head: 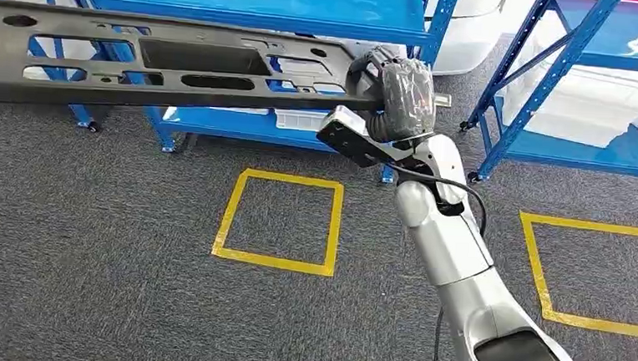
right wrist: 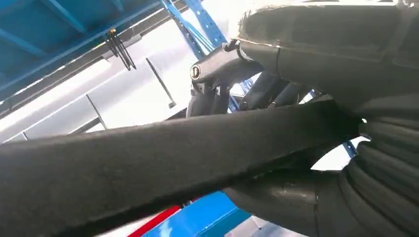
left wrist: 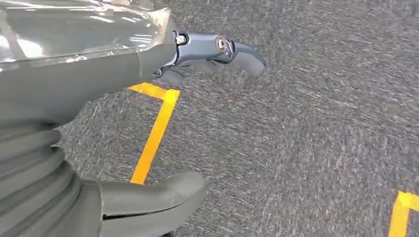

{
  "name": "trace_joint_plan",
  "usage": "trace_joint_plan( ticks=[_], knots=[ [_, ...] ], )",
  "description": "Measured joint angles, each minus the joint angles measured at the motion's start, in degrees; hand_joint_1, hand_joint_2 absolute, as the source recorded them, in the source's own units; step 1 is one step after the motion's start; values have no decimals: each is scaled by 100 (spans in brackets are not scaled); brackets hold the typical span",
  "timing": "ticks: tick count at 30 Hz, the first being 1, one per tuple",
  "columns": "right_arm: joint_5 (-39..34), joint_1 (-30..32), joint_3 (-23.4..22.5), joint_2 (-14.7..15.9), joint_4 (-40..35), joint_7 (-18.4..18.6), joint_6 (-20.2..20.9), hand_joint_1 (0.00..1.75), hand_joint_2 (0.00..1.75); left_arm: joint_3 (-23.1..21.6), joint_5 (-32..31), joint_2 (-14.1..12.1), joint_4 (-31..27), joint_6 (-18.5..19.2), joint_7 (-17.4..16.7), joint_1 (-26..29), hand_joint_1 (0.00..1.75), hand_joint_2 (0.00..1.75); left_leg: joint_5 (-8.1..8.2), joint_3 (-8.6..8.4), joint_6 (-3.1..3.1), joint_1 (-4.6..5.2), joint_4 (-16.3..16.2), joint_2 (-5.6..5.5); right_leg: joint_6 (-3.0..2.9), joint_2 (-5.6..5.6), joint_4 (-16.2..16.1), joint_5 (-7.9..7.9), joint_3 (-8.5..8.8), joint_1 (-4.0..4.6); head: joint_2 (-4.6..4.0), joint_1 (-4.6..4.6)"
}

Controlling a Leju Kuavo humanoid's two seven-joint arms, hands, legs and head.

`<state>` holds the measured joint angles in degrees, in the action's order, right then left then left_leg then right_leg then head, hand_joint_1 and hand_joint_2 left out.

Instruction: Take the parts from the cabinet and place them on the table.

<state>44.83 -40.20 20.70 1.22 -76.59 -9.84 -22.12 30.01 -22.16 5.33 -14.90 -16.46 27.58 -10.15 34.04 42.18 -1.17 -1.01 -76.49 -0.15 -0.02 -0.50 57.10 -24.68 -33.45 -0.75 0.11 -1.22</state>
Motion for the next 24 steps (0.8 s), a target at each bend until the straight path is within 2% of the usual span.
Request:
trace_joint_plan(
  ticks=[1,3,4,5,6,8,9,10,11,12,13,14,15,16,17,18,19,20,21,23,24],
  knots=[
    [-7,-2,4,0,15,0,-2,175,175,0,0,-7,2,-2,2,2,0,175,-171,-124,-21,-32,223,3,13,1,8,8,-9,-12,0,2],
    [-18,-11,11,2,39,-2,-5,175,175,0,2,-22,0,-2,9,-2,0,175,-644,-658,-67,-90,1174,8,24,6,63,8,-30,-37,0,0],
    [-20,-23,15,0,42,-7,-4,175,175,0,2,-24,2,-2,13,-4,0,175,-706,-843,-92,-121,1561,-2,56,8,106,-8,-60,-20,0,0],
    [-20,-43,17,4,46,-9,-7,175,175,0,2,-15,2,-2,15,-12,0,175,-654,-887,-78,-70,1680,-12,115,20,174,-7,-132,42,0,22],
    [-3,-55,28,4,55,-7,-7,175,175,0,2,-17,4,-4,13,-12,0,175,-661,-825,8,-66,1641,-16,165,23,155,28,-166,42,0,-7],
    [124,-66,52,9,90,28,-20,175,175,2,2,-22,4,-22,7,-1,0,175,-703,-776,81,-18,1652,-38,231,5,134,69,-177,43,0,-13],
    [166,-75,68,11,107,44,-24,175,175,2,2,-22,4,-24,2,-4,0,175,-756,-772,161,-17,1705,-42,260,-4,140,77,-201,58,0,-6],
    [181,-81,79,11,127,59,-26,175,175,2,4,-22,4,-24,0,-10,0,175,-803,-780,231,-27,1740,-50,260,0,249,-34,-296,5,0,-11],
    [192,-96,87,11,140,63,-26,175,175,2,9,-26,4,-24,-2,-18,0,175,-827,-755,270,-24,1748,-66,233,12,462,-183,-388,20,0,-15],
    [199,-128,101,11,164,63,-26,175,175,2,11,-37,4,-24,-4,-26,0,175,-853,-713,308,-16,1746,-77,204,16,1007,-447,-614,3,0,-17],
    [199,-136,118,11,186,63,-24,175,175,2,17,-37,4,-20,-9,-26,0,175,-872,-682,333,-8,1745,-86,199,19,1482,-636,-808,-1,0,-20],
    [199,-135,133,11,210,68,-22,175,175,2,33,-39,4,-18,-15,-25,0,175,-891,-652,338,-2,1743,-111,214,24,1884,-770,-956,6,0,-20],
    [199,-135,146,11,234,79,-20,175,175,2,48,-42,4,-18,-20,-24,0,175,-910,-632,335,2,1740,-140,250,28,2003,-788,-971,4,0,-20],
    [199,-135,155,11,260,92,-18,175,175,2,52,-42,6,-18,-20,-24,0,175,-929,-618,327,3,1739,-179,283,28,1836,-728,-840,1,0,-20],
    [197,-141,160,17,280,98,-18,175,175,2,57,-46,6,-17,-24,-24,0,175,-942,-613,308,3,1737,-227,325,34,1383,-569,-551,1,0,-20],
    [199,-158,162,17,297,107,-18,175,175,4,59,-46,6,-17,-26,-24,0,175,-955,-613,288,2,1735,-271,356,69,792,-376,-206,-1,0,-22],
    [199,-178,168,17,302,107,-20,175,175,4,59,-44,6,-17,-28,-27,0,175,-967,-610,268,1,1733,-308,359,184,271,-255,74,-27,0,-22],
    [197,-200,175,17,315,107,-18,175,175,2,59,-46,6,-17,-28,-31,0,175,-992,-574,224,26,1734,-320,324,313,141,-333,170,-13,0,-20],
    [197,-210,186,15,321,105,-20,175,175,4,61,-50,6,-18,-28,-38,0,175,-1022,-543,186,23,1732,-343,283,265,131,-293,135,10,0,-15],
    [197,-207,210,4,337,105,-20,175,175,4,61,-50,6,-17,-31,-29,0,175,-1070,-533,112,-5,1766,-407,250,219,154,-280,113,60,0,-18],
    [197,-212,214,0,345,114,-20,175,175,4,63,-55,9,-20,-33,-24,0,175,-1097,-520,69,7,1774,-452,186,162,124,-238,120,8,0,-13]
  ],
)
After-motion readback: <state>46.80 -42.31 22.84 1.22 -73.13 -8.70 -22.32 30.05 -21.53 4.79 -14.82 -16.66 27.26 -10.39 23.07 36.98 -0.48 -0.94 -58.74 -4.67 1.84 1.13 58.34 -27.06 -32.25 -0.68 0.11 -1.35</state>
